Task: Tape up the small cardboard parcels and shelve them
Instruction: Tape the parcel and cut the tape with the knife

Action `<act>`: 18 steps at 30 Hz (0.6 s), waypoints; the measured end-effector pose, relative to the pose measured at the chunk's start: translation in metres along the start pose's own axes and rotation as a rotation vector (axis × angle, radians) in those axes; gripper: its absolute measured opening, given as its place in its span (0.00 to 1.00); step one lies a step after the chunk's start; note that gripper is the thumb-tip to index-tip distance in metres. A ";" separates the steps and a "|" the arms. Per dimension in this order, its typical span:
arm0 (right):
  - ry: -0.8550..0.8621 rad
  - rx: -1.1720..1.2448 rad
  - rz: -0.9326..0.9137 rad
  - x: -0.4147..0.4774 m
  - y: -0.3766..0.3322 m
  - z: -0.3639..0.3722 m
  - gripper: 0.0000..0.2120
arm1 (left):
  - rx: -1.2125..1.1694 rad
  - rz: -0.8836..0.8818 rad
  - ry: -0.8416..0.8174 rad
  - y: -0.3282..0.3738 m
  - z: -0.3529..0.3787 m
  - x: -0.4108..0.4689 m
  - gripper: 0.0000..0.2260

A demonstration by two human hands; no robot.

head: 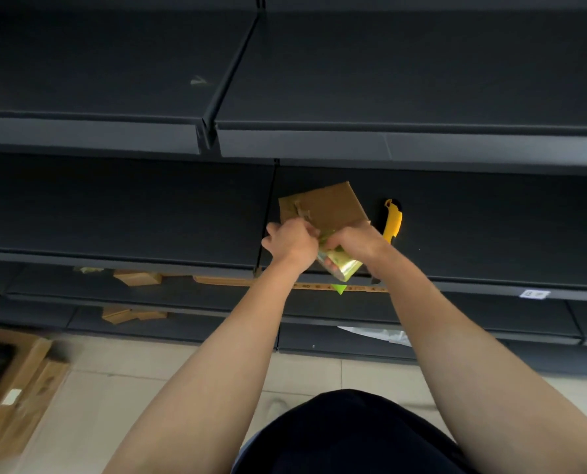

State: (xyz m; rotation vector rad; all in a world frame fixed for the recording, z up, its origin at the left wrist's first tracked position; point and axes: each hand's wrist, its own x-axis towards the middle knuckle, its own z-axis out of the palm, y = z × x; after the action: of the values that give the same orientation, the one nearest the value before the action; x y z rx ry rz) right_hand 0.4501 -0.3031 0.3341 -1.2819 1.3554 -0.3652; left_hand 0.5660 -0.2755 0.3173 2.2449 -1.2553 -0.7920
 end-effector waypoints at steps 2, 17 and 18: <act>-0.005 -0.072 -0.004 0.001 0.000 -0.011 0.01 | -0.081 -0.037 -0.020 0.009 0.004 -0.004 0.08; -0.018 -0.131 -0.019 -0.011 -0.002 -0.019 0.03 | -0.344 0.109 -0.012 -0.019 -0.010 0.023 0.07; -0.017 -0.132 -0.014 -0.011 -0.002 -0.019 0.02 | -0.247 0.131 -0.025 -0.024 -0.010 0.026 0.09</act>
State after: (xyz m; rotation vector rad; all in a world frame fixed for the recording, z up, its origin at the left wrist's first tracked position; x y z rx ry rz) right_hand 0.4313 -0.3033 0.3467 -1.4004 1.3754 -0.2782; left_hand 0.5988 -0.2851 0.3029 1.9428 -1.2289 -0.8752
